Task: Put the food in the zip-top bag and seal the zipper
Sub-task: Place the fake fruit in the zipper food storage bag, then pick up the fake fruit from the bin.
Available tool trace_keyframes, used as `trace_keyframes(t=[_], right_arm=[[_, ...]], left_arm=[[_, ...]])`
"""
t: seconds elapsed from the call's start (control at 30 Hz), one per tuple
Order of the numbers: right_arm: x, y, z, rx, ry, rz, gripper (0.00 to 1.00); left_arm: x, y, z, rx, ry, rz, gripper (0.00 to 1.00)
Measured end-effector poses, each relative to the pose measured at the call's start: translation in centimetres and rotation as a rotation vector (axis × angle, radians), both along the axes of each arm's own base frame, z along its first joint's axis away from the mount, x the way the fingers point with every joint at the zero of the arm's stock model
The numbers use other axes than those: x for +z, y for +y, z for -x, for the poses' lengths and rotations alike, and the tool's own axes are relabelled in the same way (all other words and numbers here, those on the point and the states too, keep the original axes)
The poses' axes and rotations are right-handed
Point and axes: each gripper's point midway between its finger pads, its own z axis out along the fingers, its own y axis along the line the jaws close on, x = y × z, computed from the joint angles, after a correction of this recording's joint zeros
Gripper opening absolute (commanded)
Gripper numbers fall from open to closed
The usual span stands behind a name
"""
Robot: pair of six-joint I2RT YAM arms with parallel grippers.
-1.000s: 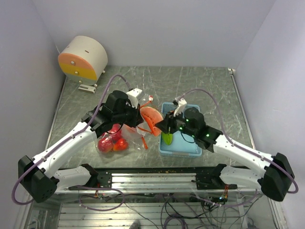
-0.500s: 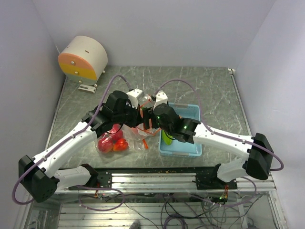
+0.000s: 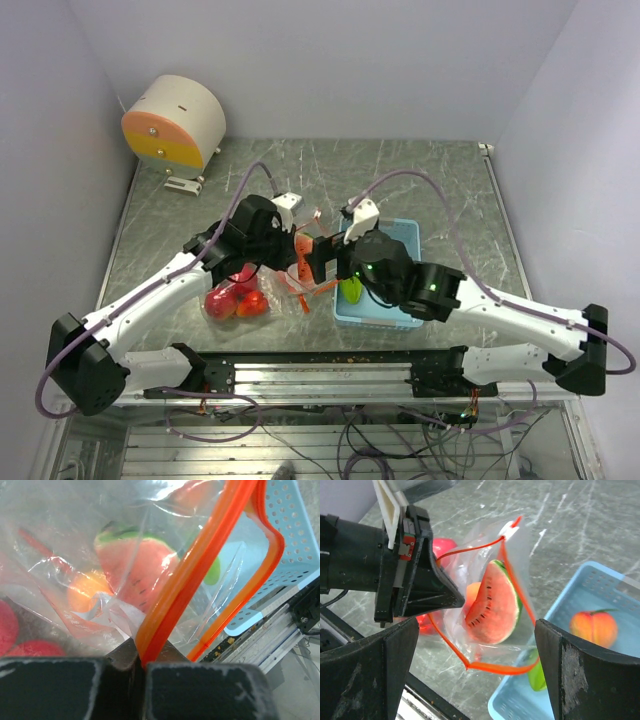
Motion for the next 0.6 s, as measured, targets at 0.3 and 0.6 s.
trace_keyframes(t=[0.3,0.6], right_arm=[[-0.8,-8.3,-1.8,-0.314,0.020,0.058,1.00],[-8.2,-17.0,-7.9,-0.566,0.176,0.166,1.00]], left_arm=[[0.0,0.6,-0.7,0.046,-0.023,-0.022,0.07],[1.4,1.0,-0.5,0.057,-0.057,0.003,0.07]])
